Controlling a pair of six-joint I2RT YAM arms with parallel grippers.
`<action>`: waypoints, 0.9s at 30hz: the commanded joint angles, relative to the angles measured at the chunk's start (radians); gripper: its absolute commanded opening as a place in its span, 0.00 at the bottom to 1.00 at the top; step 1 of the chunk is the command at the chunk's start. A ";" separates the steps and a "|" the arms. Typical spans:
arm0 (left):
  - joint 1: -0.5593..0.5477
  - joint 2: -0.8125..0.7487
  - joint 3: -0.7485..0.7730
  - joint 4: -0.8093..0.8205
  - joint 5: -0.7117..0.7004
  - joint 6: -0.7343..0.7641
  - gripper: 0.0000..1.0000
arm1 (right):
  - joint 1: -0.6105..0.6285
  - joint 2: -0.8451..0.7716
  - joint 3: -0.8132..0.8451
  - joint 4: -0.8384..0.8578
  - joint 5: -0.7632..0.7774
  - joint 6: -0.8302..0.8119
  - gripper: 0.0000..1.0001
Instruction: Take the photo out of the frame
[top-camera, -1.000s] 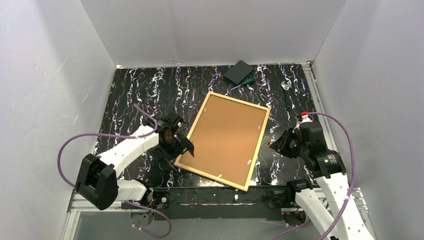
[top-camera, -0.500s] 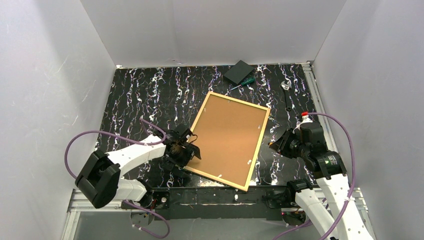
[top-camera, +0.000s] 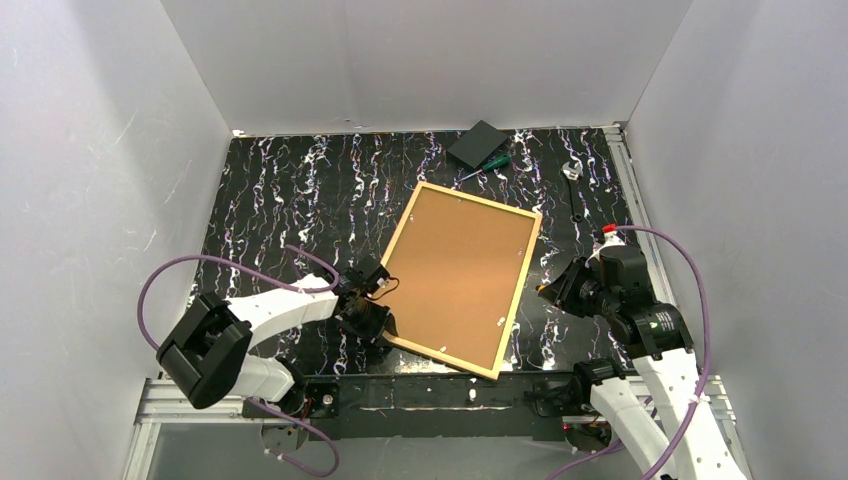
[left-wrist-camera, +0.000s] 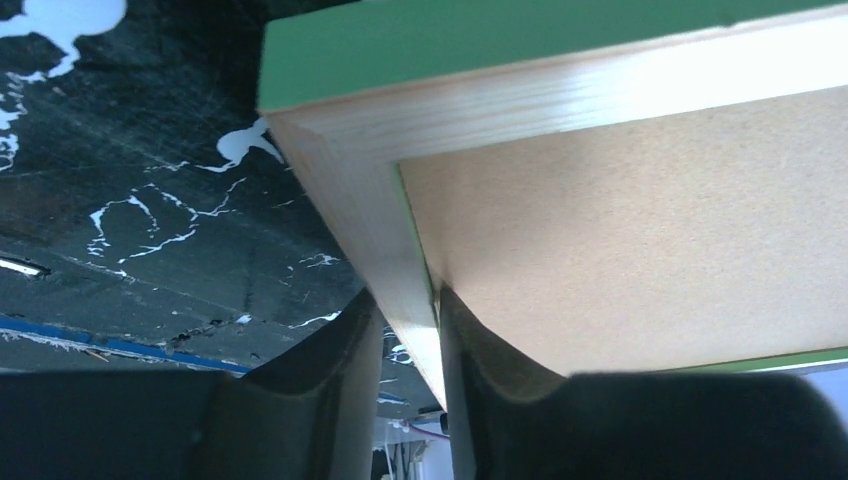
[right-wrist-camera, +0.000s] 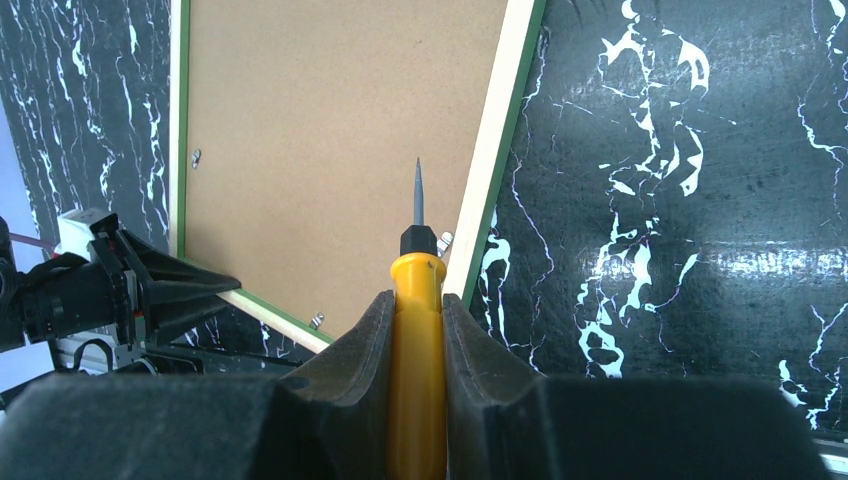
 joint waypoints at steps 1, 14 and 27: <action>-0.005 0.010 -0.070 -0.091 -0.065 -0.010 0.18 | 0.004 -0.003 -0.009 0.040 -0.003 0.006 0.01; 0.067 0.086 0.139 -0.254 -0.100 0.571 0.00 | 0.006 -0.011 -0.008 0.023 -0.001 0.013 0.01; 0.189 0.365 0.448 -0.302 -0.034 1.066 0.00 | 0.024 0.008 -0.036 0.053 -0.029 0.019 0.01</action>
